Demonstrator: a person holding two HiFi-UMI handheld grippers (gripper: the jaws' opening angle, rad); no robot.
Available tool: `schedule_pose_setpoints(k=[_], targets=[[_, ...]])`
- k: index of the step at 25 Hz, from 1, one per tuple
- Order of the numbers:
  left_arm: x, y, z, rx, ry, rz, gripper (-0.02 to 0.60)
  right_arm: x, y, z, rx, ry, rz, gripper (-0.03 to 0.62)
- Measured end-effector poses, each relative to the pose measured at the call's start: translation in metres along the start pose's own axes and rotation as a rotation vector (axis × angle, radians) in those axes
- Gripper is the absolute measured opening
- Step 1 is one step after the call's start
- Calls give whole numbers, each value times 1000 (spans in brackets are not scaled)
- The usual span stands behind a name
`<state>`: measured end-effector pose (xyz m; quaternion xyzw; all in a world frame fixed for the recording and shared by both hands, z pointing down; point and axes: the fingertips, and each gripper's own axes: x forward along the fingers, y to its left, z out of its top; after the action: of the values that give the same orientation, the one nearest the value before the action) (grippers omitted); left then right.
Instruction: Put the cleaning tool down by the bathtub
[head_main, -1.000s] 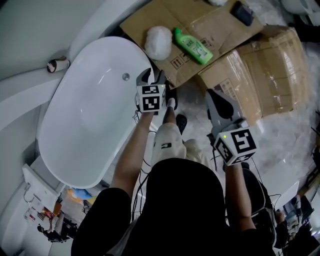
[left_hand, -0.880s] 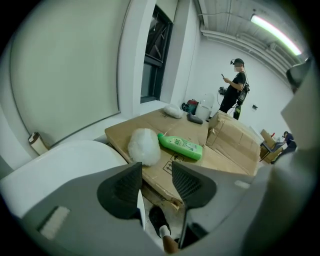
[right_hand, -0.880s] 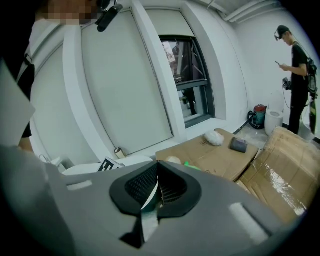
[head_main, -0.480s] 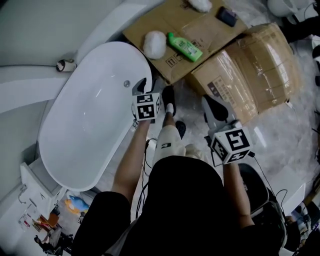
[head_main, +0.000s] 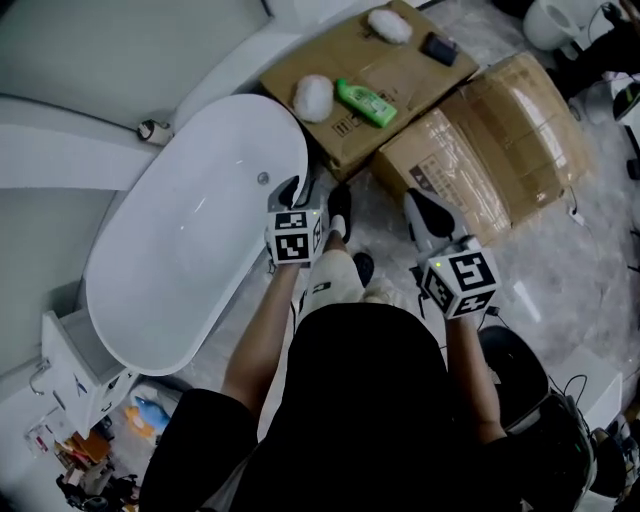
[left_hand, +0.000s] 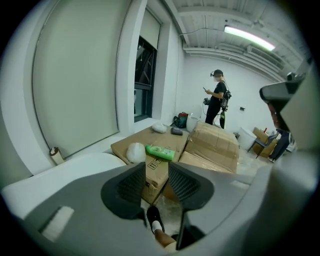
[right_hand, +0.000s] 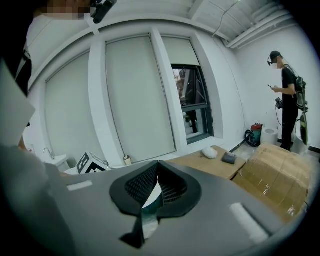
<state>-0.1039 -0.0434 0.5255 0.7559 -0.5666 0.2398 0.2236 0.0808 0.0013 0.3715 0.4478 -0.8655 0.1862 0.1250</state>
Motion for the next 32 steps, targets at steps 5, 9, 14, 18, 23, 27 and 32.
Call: schedule_pose_setpoints(k=[5,9,14,18,23,27,32], targets=[[-50,-29,4,-1,-39,-28,138,-18,14,2,-17,-16,19,8],[-76,-40,9,-4,-68,-44,133,-20,19,-2,-27,-8,34,8],[-106,-37,29,-13,-134,-38,124,-17,26,4,-23,-29,51,8],[-121,-30,45,-20,-183,-41,118,-10,31,10,-26,-49,46,8],[-136,-24,72,-5,-238,-56,114,-6,40,30,-42,-88,42,8],[-146,-26,98,38,-288,-72,110,-8,42,48,-61,-126,31,8],[-159,-29,126,72,-337,-103,101,-9,45,66,-64,-161,1,8]])
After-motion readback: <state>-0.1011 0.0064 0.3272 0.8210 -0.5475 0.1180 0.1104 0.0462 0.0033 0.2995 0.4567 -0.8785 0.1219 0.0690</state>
